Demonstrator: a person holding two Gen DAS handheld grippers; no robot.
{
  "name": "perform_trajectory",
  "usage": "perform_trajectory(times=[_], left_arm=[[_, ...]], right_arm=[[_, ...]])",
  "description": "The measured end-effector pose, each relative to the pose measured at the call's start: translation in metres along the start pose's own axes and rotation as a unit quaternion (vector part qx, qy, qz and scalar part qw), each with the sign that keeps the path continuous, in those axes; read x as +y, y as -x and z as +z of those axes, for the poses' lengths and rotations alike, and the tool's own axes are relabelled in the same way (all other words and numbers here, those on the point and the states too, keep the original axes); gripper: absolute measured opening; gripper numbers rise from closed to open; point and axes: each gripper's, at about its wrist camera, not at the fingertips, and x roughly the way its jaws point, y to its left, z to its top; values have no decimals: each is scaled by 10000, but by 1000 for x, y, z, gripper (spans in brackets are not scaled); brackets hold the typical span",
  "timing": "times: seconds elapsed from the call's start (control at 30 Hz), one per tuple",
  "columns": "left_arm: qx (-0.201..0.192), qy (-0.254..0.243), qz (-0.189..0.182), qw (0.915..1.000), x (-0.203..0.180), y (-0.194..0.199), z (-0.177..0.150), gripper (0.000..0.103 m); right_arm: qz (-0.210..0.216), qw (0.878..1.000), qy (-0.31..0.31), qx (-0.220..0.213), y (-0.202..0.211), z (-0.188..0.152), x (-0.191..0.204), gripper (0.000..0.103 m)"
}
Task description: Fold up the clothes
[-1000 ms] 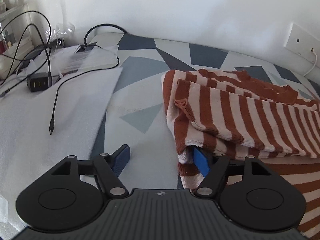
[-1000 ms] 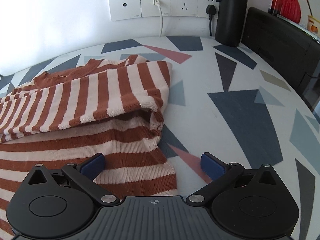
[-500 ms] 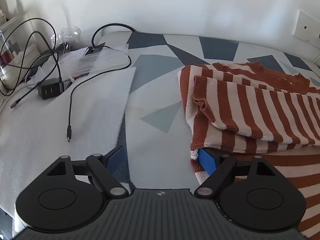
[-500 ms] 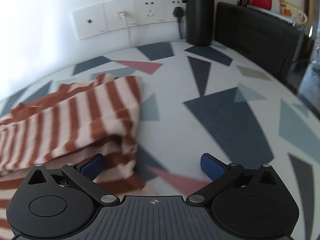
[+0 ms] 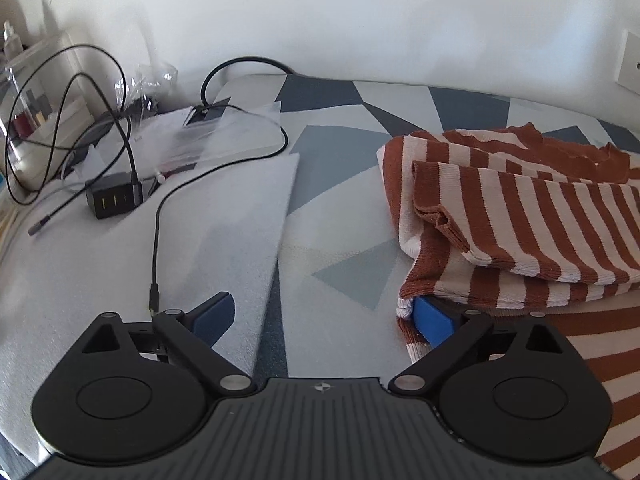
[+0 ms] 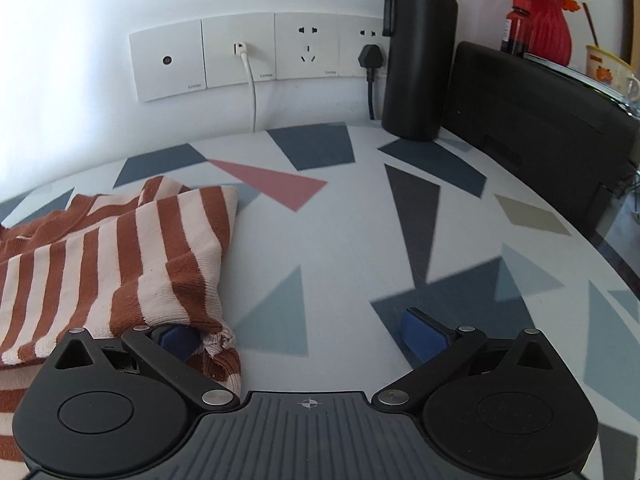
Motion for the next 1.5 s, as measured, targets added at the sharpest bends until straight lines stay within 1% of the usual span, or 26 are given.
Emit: perform_trajectory(times=[0.07, 0.1, 0.2, 0.3, 0.4, 0.47, 0.57, 0.63, 0.7, 0.77, 0.8, 0.83, 0.9, 0.93, 1.03, 1.1, 1.2, 1.33, 1.4, 1.5], left_arm=[[144, 417, -199, 9988, 9, -1, -2, 102], [156, 444, -222, 9986, 9, 5, -6, 102], [143, 392, -239, 9988, 5, 25, -17, 101], [129, 340, -256, 9990, 1, 46, -29, 101], [116, 288, -273, 9991, -2, 66, -40, 101], [234, 448, -305, 9983, -4, 79, -57, 102], [418, 546, -187, 9975, -8, 94, -84, 102], [570, 450, -165, 9972, -11, 103, -100, 102], [666, 203, -105, 9975, -15, 112, -115, 102], [740, -256, 105, 9969, -23, 119, -129, 101], [701, -362, 156, 9968, -25, 123, -135, 101], [642, -433, 190, 9968, -25, 127, -141, 101], [639, -344, 200, 9972, -23, 131, -148, 101], [660, -261, 191, 9973, -22, 132, -150, 102], [767, 180, -48, 9969, -12, 130, -155, 103], [803, 437, -134, 9957, -6, 128, -157, 103], [803, 314, -91, 9962, -10, 127, -154, 103], [753, 411, -69, 9963, -11, 128, -157, 103], [685, 334, -141, 9970, -9, 129, -159, 103], [680, 116, -281, 9972, -7, 130, -160, 103]], right_arm=[[7, 10000, -80, 26, -3, 4, 1, 102], [-9, 9999, -118, 68, -3, 5, 2, 102], [-40, 9999, 31, 148, 4, 5, 5, 102], [-23, 9996, 142, 245, 19, 5, 2, 102], [212, 9985, 53, 501, 38, 5, -14, 102], [388, 9972, 99, 638, 54, 0, -28, 102], [441, 9962, 236, 714, 77, -14, -53, 102], [462, 9958, 200, 762, 92, -24, -73, 102], [519, 9954, 33, 799, 108, -35, -95, 102], [833, 9933, -27, 802, 123, -44, -115, 102], [1009, 9916, -19, 815, 129, -49, -122, 102], [1118, 9901, 26, 849, 134, -54, -127, 102], [1218, 9881, 131, 928, 139, -65, -132, 102], [1219, 9877, 172, 968, 139, -71, -132, 102], [1225, 9849, 144, 1218, 137, -86, -127, 102], [1224, 9847, 329, 1198, 142, -95, -116, 102], [1256, 9819, 733, 1212, 147, -106, -98, 102], [1209, 9754, 1341, 1264, 152, -112, -75, 102], [1184, 9767, 1337, 1190, 155, -116, -69, 102], [1010, 9830, 1097, 1066, 159, -121, -63, 102]])
